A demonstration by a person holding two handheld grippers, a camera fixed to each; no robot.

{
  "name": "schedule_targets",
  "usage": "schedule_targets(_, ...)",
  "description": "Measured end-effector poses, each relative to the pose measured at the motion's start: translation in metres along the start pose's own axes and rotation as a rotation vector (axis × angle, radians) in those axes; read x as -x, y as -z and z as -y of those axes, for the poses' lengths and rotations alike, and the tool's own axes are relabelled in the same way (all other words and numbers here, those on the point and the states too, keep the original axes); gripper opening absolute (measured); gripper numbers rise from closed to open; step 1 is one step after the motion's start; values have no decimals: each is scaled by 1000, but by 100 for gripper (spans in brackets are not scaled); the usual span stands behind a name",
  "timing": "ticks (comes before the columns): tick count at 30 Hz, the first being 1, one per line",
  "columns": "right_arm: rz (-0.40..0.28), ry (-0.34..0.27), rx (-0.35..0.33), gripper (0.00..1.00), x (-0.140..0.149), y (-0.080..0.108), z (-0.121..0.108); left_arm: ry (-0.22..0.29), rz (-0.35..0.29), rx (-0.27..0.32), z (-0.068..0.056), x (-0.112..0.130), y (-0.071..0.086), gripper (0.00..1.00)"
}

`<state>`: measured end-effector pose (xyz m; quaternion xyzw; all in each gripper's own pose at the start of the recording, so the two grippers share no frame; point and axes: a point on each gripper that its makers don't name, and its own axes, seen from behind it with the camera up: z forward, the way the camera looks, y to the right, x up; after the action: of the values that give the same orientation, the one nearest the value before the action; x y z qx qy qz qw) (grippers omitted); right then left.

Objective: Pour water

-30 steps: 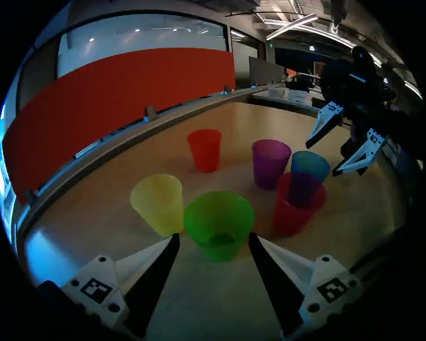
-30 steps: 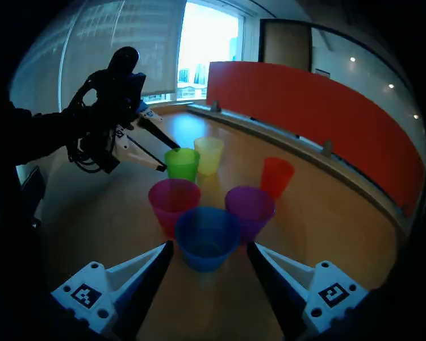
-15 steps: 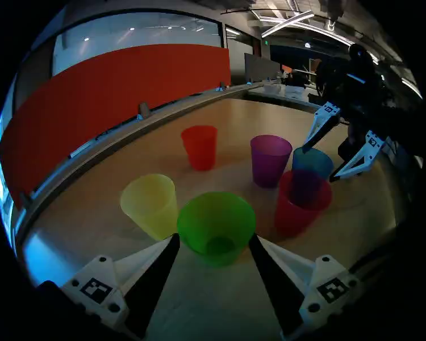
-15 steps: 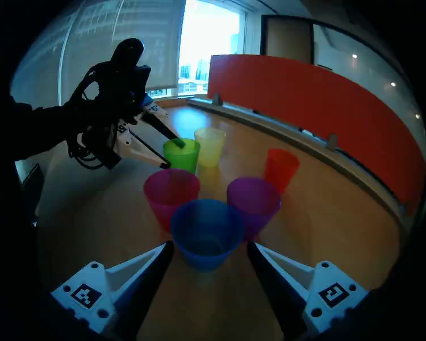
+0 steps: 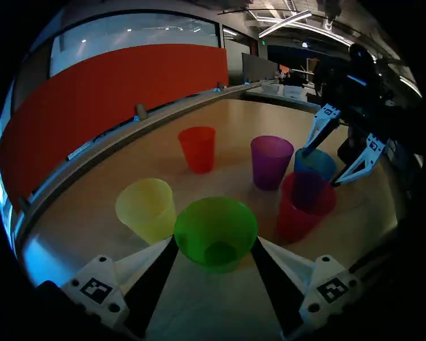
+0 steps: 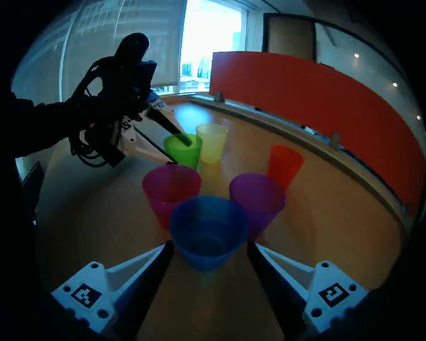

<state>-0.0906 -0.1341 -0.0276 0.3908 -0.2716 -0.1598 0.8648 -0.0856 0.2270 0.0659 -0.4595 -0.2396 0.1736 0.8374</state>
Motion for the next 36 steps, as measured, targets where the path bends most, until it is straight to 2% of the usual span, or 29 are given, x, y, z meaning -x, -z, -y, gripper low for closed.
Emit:
schedule_targets(6, 0, -2, -2, 100, 0, -1, 1, 1, -11, 4, -1, -2, 0, 90)
schedule_targets(14, -2, -3, 4, 100, 2, -1, -1, -22, -13, -12, -1, 0, -2, 90)
schedule_targets(21, -4, -7, 7, 100, 2, 0, -2, -5, -14, 2, -4, 0, -4, 86)
schedule_targets(30, -3, -15, 8, 100, 4, -1, -2, -28, -17, -7, -5, -2, -4, 84)
schedule_targets(36, -3, -15, 12, 100, 5, -1, -2, -21, -32, -11, -6, -7, -1, 84)
